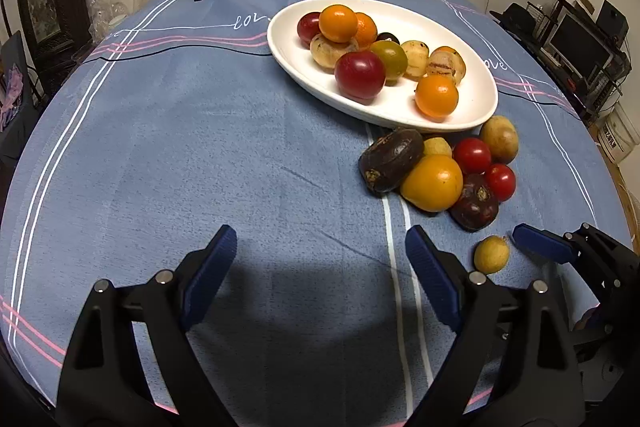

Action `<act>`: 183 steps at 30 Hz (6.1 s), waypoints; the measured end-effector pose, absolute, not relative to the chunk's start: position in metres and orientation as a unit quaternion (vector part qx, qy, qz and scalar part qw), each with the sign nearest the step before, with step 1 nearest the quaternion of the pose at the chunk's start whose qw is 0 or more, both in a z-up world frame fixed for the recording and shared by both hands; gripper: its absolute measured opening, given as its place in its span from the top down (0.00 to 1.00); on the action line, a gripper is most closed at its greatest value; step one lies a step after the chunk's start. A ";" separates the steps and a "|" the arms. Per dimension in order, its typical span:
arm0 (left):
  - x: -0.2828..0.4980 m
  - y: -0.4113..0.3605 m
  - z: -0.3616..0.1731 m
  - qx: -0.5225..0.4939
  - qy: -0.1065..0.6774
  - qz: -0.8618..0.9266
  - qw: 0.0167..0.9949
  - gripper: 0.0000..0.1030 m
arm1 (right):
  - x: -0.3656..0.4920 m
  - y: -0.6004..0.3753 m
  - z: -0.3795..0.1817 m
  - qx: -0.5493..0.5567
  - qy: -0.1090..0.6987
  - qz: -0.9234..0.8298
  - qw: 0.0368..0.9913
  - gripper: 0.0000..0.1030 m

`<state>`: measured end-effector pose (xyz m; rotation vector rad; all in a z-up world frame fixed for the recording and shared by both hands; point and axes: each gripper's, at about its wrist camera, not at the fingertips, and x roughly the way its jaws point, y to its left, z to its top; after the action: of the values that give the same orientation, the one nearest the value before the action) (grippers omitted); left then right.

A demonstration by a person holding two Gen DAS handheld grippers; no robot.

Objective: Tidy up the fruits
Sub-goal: 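Move the open right tool around a small yellow-brown fruit, then grasp a dark brown avocado-like fruit with the left tool while the right tool grasps the yellow-brown fruit, then carry the dark fruit and yellow-brown fruit onto the plate, opening both tools, then pull both open tools back from the plate toward the remaining fruits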

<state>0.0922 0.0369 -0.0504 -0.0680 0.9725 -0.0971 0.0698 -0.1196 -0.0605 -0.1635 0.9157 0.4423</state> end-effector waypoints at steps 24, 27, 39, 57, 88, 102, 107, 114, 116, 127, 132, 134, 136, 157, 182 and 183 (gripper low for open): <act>0.093 0.022 -0.052 -0.016 0.477 -0.053 0.877 0.15 | 0.065 -0.154 -0.057 -0.044 0.437 0.208 0.874 0.71; 0.097 0.021 -0.055 -0.009 0.480 -0.051 0.876 0.15 | 0.065 -0.166 -0.056 -0.032 0.435 0.201 0.877 0.71; 0.122 0.015 -0.064 0.062 0.468 -0.015 0.881 0.15 | 0.068 -0.177 -0.061 -0.014 0.441 0.202 0.874 0.71; 0.146 -0.008 -0.065 0.093 0.467 -0.100 0.874 0.64 | 0.074 -0.174 -0.063 -0.016 0.446 0.207 0.871 0.71; 0.107 -0.004 -0.005 0.027 0.419 -0.155 0.894 0.74 | 0.088 -0.174 -0.009 -0.021 0.379 0.206 0.902 0.71; 0.180 -0.006 -0.007 -0.023 0.440 -0.137 0.887 0.74 | 0.165 -0.154 0.019 -0.042 0.339 0.193 0.920 0.71; 0.205 -0.011 -0.015 -0.032 0.453 -0.134 0.881 0.74 | 0.202 -0.147 0.009 -0.040 0.354 0.181 0.917 0.71; 0.230 -0.016 -0.022 -0.036 0.459 -0.127 0.878 0.74 | 0.241 -0.140 -0.006 -0.026 0.379 0.174 0.908 0.71; 0.234 -0.018 -0.023 -0.034 0.459 -0.126 0.879 0.74 | 0.249 -0.141 -0.009 -0.014 0.382 0.172 0.908 0.69; 0.231 -0.015 -0.015 -0.024 0.442 -0.098 0.891 0.42 | 0.242 -0.157 0.000 0.009 0.360 0.152 0.920 0.38; 0.214 -0.005 -0.007 -0.034 0.429 -0.083 0.899 0.33 | 0.224 -0.172 0.002 0.024 0.360 0.150 0.920 0.38; 0.204 0.001 -0.002 -0.048 0.422 -0.081 0.901 0.29 | 0.214 -0.176 -0.001 0.017 0.367 0.146 0.918 0.38; 0.196 0.005 0.000 -0.054 0.418 -0.080 0.903 0.28 | 0.203 -0.179 -0.004 0.008 0.369 0.140 0.919 0.38; 0.109 0.017 -0.012 -0.048 0.427 -0.070 0.900 0.22 | 0.102 -0.204 -0.020 0.002 0.375 0.130 0.918 0.38; 0.100 0.010 -0.040 -0.030 0.458 -0.077 0.885 0.21 | 0.088 -0.199 -0.051 -0.004 0.414 0.140 0.900 0.38; 0.100 0.009 -0.041 -0.029 0.460 -0.078 0.884 0.21 | 0.088 -0.200 -0.052 -0.002 0.415 0.140 0.899 0.38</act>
<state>0.0997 0.0090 -0.0408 -0.0599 0.9569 -0.1623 0.0878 -0.1997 -0.0518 -0.0046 0.8586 0.2901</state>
